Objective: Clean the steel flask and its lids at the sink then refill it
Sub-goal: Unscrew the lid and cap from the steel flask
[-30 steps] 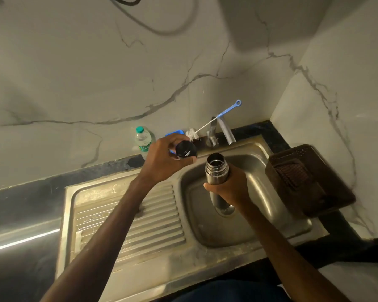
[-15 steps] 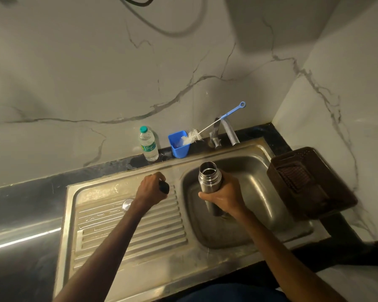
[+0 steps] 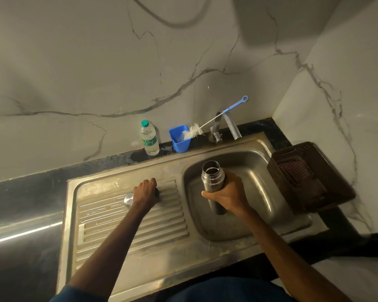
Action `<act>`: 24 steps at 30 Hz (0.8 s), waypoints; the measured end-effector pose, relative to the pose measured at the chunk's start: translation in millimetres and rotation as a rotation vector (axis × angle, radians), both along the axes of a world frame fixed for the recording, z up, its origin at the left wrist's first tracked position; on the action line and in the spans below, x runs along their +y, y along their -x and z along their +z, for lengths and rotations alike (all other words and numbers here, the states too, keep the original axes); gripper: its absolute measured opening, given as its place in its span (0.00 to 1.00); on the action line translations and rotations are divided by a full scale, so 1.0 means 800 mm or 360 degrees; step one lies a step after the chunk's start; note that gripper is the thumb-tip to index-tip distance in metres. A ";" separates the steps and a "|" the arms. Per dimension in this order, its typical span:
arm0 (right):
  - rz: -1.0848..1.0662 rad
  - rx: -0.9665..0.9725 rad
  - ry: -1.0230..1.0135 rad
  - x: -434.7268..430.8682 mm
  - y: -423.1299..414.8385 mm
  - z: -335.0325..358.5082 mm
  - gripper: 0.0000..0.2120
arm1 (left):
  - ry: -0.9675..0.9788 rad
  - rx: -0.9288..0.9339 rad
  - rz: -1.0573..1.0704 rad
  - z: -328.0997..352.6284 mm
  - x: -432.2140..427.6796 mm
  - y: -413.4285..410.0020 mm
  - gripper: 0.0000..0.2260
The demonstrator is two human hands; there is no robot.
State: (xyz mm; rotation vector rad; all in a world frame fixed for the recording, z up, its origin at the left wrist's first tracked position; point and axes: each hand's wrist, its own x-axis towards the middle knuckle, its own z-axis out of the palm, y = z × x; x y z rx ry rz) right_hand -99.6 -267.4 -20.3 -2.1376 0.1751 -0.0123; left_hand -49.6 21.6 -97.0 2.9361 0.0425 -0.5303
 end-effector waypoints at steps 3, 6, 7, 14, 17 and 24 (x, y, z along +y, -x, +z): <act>0.0002 0.0017 0.0025 0.000 0.000 0.000 0.25 | -0.0061 0.0007 -0.0029 -0.001 -0.002 -0.002 0.14; 0.0008 0.0017 0.0029 0.001 0.000 0.003 0.24 | -0.0148 0.0006 -0.0058 -0.001 -0.003 -0.002 0.12; 0.0006 0.0014 0.0024 0.000 0.000 0.004 0.24 | -0.0172 0.0007 -0.0069 -0.002 -0.002 -0.002 0.12; 0.0002 0.0033 0.0019 -0.002 -0.001 0.002 0.24 | -0.0190 -0.0011 -0.0133 -0.006 0.002 0.001 0.15; 0.0000 0.0060 0.0031 -0.004 -0.001 0.005 0.25 | -0.0200 -0.0103 -0.0163 -0.010 0.000 0.006 0.25; -0.0011 0.0099 0.0010 -0.017 -0.002 0.014 0.25 | 0.0433 -0.0376 -0.0296 0.026 -0.040 0.009 0.37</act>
